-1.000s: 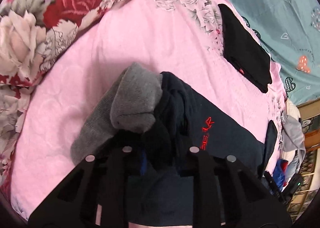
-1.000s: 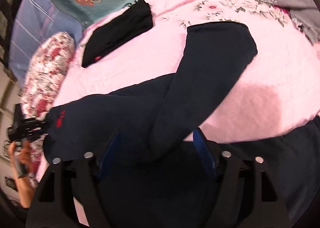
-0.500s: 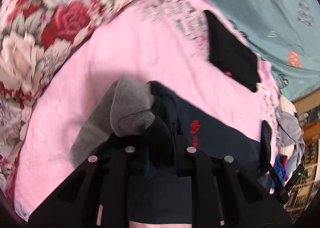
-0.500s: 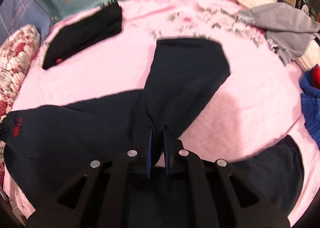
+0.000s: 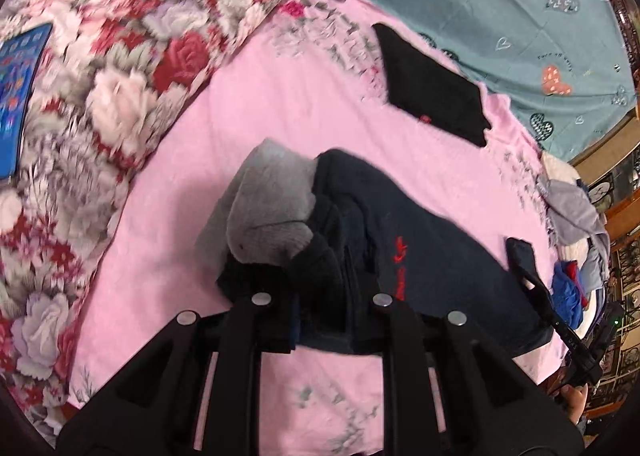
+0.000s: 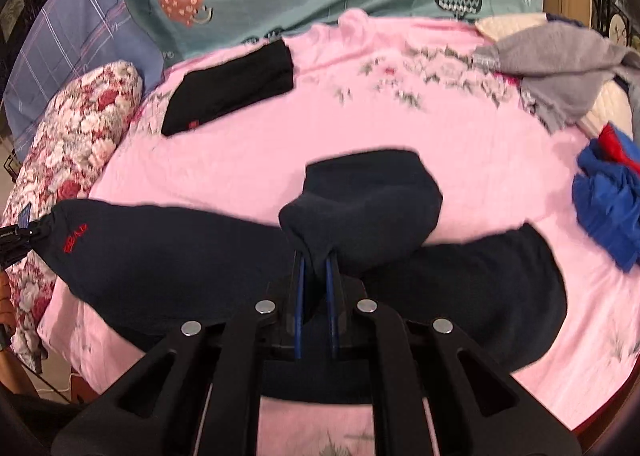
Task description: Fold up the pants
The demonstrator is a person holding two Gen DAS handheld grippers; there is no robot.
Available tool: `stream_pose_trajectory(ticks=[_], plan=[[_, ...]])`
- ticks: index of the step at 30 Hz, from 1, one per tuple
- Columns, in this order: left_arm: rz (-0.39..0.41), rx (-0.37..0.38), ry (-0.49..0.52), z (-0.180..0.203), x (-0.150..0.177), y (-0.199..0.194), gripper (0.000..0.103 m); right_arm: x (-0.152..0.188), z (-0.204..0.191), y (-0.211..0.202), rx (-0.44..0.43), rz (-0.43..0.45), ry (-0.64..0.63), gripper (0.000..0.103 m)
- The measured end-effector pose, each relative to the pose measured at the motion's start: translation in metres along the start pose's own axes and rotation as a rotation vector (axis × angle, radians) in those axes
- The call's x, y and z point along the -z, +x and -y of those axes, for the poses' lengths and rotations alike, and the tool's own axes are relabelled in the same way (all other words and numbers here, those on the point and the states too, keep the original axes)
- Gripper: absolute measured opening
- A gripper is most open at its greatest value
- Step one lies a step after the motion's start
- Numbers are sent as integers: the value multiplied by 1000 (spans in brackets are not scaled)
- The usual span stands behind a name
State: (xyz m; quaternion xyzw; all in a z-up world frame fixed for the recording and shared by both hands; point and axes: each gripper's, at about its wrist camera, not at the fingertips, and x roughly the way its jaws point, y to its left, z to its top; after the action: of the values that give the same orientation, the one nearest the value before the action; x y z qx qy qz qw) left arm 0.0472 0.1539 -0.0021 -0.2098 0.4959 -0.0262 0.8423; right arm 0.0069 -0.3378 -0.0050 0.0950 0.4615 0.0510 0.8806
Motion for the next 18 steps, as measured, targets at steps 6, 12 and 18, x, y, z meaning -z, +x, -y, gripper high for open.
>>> stream_pose_trajectory(ticks=[6,12,18], plan=[[-97,-188,19,-20,16,62,32,28,11,32,22,-120,44,24],[-81,-207,75,-6,6,50,60,15,-3,27,54,-157,-101,47],[134,-249,125,12,-6,-1,84,-31,-6,9,136,68,-107,82]])
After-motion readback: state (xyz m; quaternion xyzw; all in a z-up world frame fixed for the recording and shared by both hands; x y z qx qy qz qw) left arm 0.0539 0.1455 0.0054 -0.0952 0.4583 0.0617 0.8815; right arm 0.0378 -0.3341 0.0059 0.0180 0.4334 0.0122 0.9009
